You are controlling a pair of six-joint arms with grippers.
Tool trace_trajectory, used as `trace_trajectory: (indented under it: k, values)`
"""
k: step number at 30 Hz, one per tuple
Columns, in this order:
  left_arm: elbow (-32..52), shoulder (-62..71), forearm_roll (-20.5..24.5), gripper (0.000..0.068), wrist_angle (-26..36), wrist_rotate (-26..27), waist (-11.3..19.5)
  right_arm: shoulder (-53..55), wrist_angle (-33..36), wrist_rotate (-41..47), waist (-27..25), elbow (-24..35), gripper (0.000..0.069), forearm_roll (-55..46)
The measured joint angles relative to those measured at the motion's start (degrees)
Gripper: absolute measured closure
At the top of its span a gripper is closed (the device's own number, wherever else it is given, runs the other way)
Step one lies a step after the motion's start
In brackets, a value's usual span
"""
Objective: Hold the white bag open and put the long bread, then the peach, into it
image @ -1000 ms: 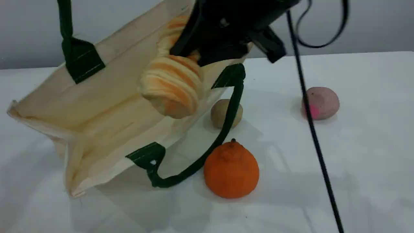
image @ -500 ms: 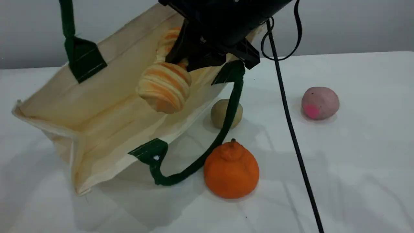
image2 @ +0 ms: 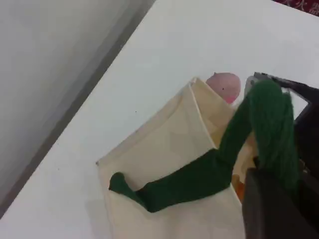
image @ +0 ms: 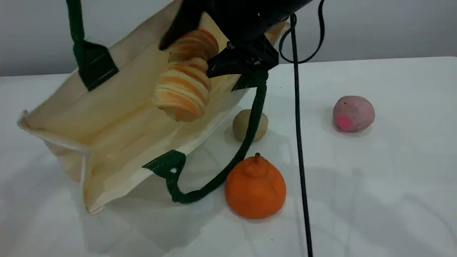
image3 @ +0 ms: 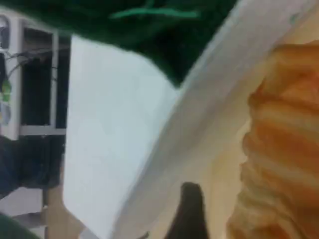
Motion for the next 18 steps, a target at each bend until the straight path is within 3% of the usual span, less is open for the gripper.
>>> trace_trajectory:
  k: [4, 18]
  values:
    - [0.00, 0.00, 0.00, 0.0589, 0.00, 0.00, 0.00, 0.00, 1.14, -1.05, -0.04, 0.00, 0.0085, 0.33]
    - [0.00, 0.00, 0.28, 0.0589, 0.00, 0.00, 0.00, -0.66, 5.73, -3.36, -0.13, 0.00, 0.0113, -0.19]
